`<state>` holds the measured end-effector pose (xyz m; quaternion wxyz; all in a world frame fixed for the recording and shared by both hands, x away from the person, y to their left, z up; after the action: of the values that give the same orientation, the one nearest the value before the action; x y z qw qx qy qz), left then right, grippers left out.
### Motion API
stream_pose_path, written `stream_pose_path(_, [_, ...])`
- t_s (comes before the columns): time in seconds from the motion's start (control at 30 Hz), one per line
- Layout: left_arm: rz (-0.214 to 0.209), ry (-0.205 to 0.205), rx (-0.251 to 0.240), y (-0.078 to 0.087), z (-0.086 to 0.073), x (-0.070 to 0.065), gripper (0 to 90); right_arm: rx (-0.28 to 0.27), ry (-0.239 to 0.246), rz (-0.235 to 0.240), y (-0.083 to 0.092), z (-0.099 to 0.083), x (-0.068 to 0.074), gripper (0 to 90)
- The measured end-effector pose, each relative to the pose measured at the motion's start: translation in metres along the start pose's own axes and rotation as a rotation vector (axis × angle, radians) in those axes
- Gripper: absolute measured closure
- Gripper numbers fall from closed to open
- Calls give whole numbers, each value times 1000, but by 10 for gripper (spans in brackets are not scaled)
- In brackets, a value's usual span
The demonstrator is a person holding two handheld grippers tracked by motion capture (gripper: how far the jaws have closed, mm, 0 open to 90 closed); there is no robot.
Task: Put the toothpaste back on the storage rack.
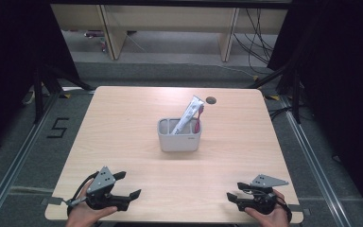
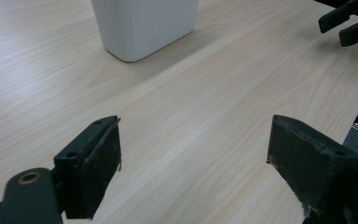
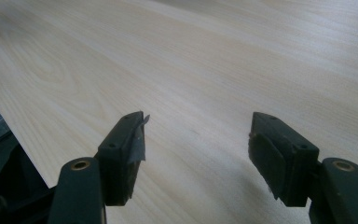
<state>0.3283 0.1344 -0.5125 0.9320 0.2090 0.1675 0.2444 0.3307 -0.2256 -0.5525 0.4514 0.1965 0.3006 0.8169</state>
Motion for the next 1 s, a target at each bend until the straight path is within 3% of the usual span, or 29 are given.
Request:
stream_pose_path(0.03, [5,-5,11,1,-2,-1,167,13,-22,0,1,-1,2,369])
stream_pose_path(0.27, [-9,9,36,-1,-16,-10,163,13,-19,-2,1,-1,1,367])
stream_pose_path(0.3, [-9,-4,52,1,-18,-10,163,12,-18,-3,1,-1,1,367])
stream_pose_path(0.37, [-13,-2,43,1,-19,-12,163,12,-16,-2,1,-1,1,365])
stream_pose_path(0.6, [24,7,65,8,-32,-9,163,16,-19,0,1,-1,2,350])
stream_pose_path(0.77, [27,38,67,8,-42,-10,162,12,-15,-6,1,-1,1,330])
stream_pose_path(0.83, [26,19,103,10,-47,-10,163,20,-26,-9,1,-1,2,308])
stream_pose_path(0.9, [33,30,85,10,-48,-11,163,17,-26,-10,0,-1,1,304])
stream_pose_path(1.0, [52,21,101,12,-49,-10,162,10,-30,-12,0,0,2,285])
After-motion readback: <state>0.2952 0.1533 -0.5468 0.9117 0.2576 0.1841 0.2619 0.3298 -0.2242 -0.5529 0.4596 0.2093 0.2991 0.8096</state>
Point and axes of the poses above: each handheld gripper's, and its own axes: y roughly backward along the jaws, z roughly out of its top, x roughly to its left, the point moved 9 cm from there along -y, roughly forward along the jaws, and after that the axes turned 13 degrees about -z, right-handed, at the moved point
